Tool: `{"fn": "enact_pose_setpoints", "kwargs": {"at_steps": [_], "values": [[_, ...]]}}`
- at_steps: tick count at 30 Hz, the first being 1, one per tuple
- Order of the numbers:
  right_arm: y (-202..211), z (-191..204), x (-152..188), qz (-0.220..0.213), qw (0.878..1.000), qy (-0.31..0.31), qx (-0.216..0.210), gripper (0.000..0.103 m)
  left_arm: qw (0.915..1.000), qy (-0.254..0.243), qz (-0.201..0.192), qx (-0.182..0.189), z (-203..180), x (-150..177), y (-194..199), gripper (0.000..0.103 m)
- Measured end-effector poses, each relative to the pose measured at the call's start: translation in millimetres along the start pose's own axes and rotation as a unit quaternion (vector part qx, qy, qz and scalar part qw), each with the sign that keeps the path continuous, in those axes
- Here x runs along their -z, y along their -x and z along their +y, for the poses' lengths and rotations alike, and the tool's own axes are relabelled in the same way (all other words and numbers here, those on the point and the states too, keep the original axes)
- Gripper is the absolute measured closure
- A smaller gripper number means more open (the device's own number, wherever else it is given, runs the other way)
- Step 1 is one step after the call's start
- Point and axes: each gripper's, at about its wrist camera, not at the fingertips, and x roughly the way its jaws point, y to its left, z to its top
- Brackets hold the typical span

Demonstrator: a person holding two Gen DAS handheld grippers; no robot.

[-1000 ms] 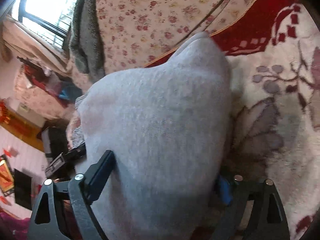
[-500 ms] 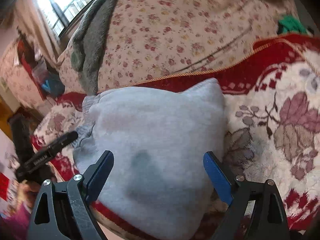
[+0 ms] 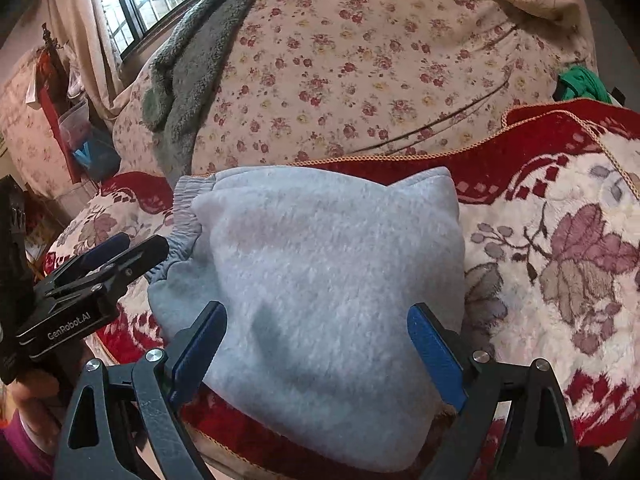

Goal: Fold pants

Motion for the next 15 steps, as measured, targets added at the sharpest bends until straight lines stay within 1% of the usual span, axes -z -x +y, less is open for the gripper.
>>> {"fn": "enact_pose_setpoints", "kwargs": {"at_steps": [7,15], "values": [[7,-7,2,-0.008,1.000,-0.012,-0.004,0.008,1.0000,-0.009,-0.003,-0.002,-13,-1,1,0.014],[9,-9,1,-0.014,1.000,-0.014,-0.002,0.008,0.9999,-0.013,-0.008,-0.004,-19,-3,1,0.014]]}}
